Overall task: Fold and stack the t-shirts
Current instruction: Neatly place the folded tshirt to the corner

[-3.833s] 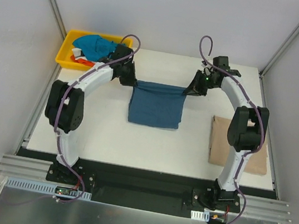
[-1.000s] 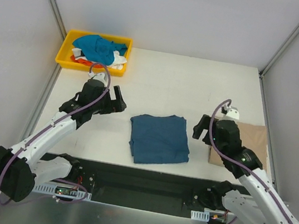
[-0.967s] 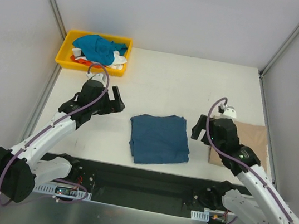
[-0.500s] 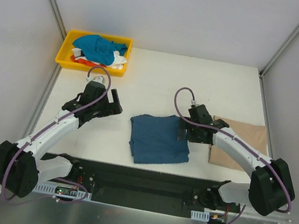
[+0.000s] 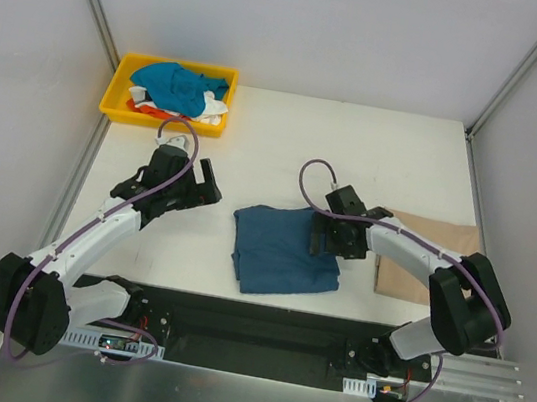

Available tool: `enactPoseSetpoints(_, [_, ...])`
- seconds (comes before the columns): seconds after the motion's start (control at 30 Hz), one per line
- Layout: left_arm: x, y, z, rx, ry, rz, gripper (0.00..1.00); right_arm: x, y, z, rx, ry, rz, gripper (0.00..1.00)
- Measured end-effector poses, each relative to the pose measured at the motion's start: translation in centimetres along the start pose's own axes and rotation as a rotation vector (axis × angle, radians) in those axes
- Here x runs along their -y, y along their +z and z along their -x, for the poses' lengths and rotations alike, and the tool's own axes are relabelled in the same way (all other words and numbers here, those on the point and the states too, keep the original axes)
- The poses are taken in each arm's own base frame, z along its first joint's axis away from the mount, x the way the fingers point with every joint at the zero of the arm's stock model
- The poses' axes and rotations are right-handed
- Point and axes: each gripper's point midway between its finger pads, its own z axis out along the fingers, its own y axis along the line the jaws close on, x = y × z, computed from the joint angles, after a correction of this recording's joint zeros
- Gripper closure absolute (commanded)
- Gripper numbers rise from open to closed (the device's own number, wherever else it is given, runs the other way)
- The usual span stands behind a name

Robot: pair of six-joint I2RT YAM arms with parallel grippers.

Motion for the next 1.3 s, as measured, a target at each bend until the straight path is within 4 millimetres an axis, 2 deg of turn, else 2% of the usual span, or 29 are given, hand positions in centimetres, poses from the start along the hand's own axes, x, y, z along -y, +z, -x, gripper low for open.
enactPoseSetpoints(0.27, [0.3, -0.4, -0.1, -0.003, -0.009, -0.035, 0.01, -2.4, 1.0, -0.9, -0.017, -0.059, 0.009, 0.2])
enactPoseSetpoints(0.47, [0.8, -0.8, -0.4, -0.013, -0.008, -0.066, 0.01, -3.2, 1.3, -1.3, -0.016, -0.062, -0.006, 0.38])
enactPoseSetpoints(0.5, [0.8, -0.8, -0.5, -0.014, -0.008, -0.071, 0.01, -3.3, 1.4, -1.3, -0.016, -0.059, -0.006, 0.46])
enactPoseSetpoints(0.57, [0.8, -0.9, -0.7, -0.018, -0.008, -0.077, 0.01, -3.6, 1.4, -1.3, -0.014, -0.045, -0.002, 0.54])
enactPoseSetpoints(0.6, [0.8, -1.0, -0.8, -0.02, -0.008, -0.08, 0.01, -3.8, 1.5, -1.3, -0.011, -0.039, 0.002, 0.62])
enactPoseSetpoints(0.67, [0.9, -1.1, -0.9, -0.022, -0.008, -0.087, 0.01, -4.3, 1.6, -1.3, -0.004, -0.019, 0.02, 0.71])
enactPoseSetpoints(0.7, [0.9, -1.2, -0.9, -0.02, -0.008, -0.091, 0.01, -4.6, 1.6, -1.3, 0.0, -0.012, 0.031, 0.84])
enactPoseSetpoints(0.73, [0.9, -1.2, -1.0, -0.018, -0.008, -0.093, 0.01, -4.9, 1.6, -1.3, 0.003, -0.007, 0.043, 0.88])
enactPoseSetpoints(0.77, [0.9, -1.3, -1.0, -0.016, -0.008, -0.095, 0.01, -5.1, 1.6, -1.3, 0.007, -0.002, 0.056, 0.97])
enactPoseSetpoints(0.8, [0.9, -1.4, -1.0, -0.015, -0.008, -0.096, 0.01, -5.4, 1.6, -1.2, 0.013, 0.0, 0.063, 0.99])
enactPoseSetpoints(0.93, [0.9, -1.4, -1.0, -0.015, -0.009, -0.097, 0.01, -5.4, 1.2, -1.4, 0.033, 0.003, 0.065, 0.99])
enactPoseSetpoints(1.03, [0.7, -1.4, -1.0, -0.013, -0.014, -0.093, 0.01, -4.4, 0.5, -2.0, 0.044, -0.004, 0.024, 0.99])
enactPoseSetpoints(1.3, [0.7, -1.2, -1.1, -0.019, -0.016, -0.09, 0.01, 1.5, -4.8, -1.5, 0.16, 0.001, -0.198, 0.99])
